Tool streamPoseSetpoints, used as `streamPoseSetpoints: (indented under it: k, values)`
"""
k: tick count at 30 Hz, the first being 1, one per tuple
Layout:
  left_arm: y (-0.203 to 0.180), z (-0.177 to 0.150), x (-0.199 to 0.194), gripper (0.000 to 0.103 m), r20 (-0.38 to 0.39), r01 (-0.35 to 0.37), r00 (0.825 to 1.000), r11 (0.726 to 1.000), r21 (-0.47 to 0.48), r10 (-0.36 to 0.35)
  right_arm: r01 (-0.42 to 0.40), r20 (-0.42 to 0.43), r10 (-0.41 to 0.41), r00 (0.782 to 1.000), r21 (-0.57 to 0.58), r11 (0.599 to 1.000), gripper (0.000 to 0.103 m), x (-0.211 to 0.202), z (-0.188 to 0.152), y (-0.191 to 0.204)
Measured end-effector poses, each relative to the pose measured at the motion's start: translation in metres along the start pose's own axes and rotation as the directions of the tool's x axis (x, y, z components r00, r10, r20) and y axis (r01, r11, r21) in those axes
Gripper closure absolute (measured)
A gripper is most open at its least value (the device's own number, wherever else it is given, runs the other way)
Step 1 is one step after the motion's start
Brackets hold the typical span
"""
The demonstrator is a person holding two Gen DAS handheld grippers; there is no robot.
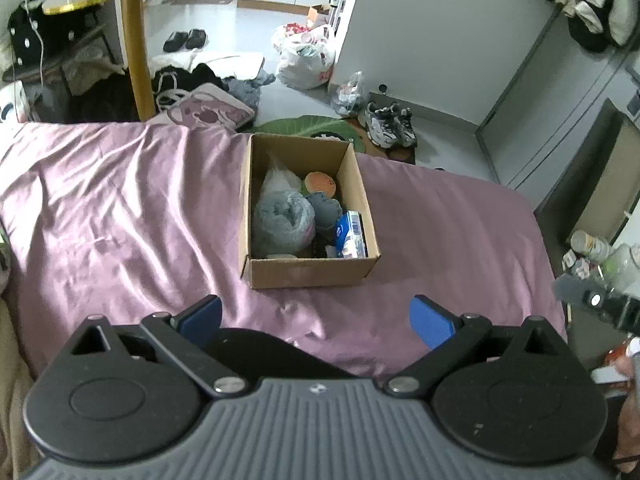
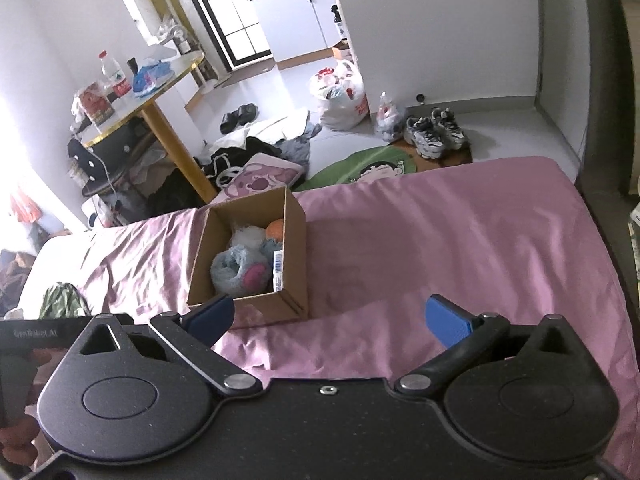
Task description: Organize soft objects
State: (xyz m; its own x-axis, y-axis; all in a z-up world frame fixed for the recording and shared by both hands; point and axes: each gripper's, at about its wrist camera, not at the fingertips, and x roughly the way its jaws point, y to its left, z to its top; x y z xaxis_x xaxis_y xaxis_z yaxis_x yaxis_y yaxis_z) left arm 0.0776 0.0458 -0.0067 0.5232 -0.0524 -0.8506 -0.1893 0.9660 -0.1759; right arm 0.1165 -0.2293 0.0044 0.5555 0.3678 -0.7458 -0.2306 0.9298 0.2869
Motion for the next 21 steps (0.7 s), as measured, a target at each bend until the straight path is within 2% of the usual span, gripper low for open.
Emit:
streamPoseSetpoints:
  k: [10,21]
  values:
    - [-0.004,-0.022,-0.029,0.003,0.032,0.01,0.999,0.999,0.044,-0.012,-0.029,0.035,0.03,0.999,-0.034,0.999,0.0,-0.03,-0.013,0.019]
    - [-0.007,-0.035,-0.056,0.003,0.089,0.014,0.996,0.997,0.071,-0.02,-0.023,0.056,0.025,0.998,-0.033,0.999,0.0,-0.052,-0.032,0.023]
